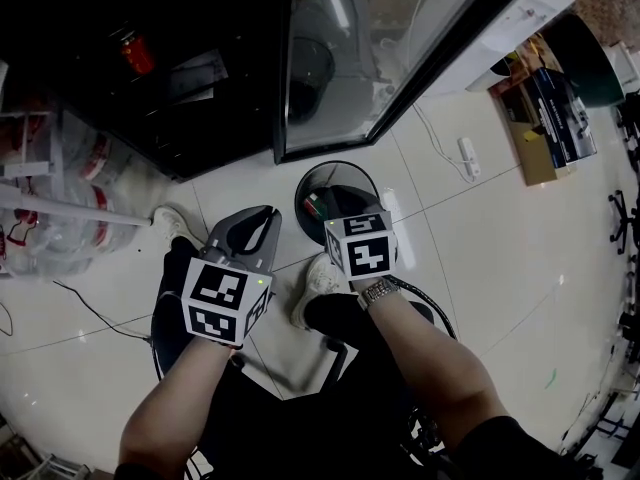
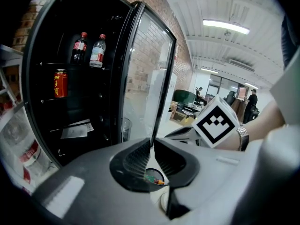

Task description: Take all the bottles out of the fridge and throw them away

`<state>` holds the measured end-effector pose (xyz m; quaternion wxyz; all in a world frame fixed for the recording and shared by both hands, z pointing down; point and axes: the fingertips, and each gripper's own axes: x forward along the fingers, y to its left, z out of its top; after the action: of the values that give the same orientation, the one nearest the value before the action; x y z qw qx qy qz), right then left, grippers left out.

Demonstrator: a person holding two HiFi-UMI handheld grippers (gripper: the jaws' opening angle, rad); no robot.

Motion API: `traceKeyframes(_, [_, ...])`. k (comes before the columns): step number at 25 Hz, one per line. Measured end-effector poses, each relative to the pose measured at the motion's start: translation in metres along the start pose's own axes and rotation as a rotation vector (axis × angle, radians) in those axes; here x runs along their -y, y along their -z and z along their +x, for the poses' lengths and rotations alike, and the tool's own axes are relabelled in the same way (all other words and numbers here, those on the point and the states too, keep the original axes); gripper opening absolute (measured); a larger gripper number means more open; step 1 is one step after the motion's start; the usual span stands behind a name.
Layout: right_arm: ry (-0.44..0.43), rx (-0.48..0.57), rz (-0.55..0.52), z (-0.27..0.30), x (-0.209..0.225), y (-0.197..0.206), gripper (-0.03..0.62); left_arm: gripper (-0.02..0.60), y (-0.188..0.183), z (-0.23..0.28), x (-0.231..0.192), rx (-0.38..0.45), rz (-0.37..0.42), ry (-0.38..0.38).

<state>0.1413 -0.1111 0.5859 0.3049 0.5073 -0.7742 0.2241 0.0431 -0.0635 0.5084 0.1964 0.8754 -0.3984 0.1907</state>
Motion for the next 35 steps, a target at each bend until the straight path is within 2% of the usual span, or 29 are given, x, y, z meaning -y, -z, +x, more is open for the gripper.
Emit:
traceKeyframes(11, [-0.053, 0.159, -0.103, -0.033, -0.058, -0.074, 0.006, 0.006, -0.03, -0.049, -0.022, 0.077, 0.025, -0.062])
traceKeyframes(19, [-0.1, 0.283, -0.176, -0.057, -0.11, -0.147, 0.051, 0.006, -0.071, -0.104, -0.062, 0.185, 0.024, -0.151])
traceKeyframes(24, [-0.135, 0.362, -0.2, -0.065, -0.139, -0.195, 0.108, 0.006, -0.092, -0.133, -0.087, 0.235, 0.019, -0.205])
traceKeyframes(30, [-0.162, 0.431, -0.225, -0.076, -0.17, -0.242, 0.155, 0.006, -0.103, -0.158, -0.098, 0.263, 0.029, -0.238])
traceKeyframes(35, [-0.172, 0.454, -0.243, -0.082, -0.189, -0.263, 0.155, 0.006, -0.108, -0.169, -0.106, 0.282, 0.018, -0.245])
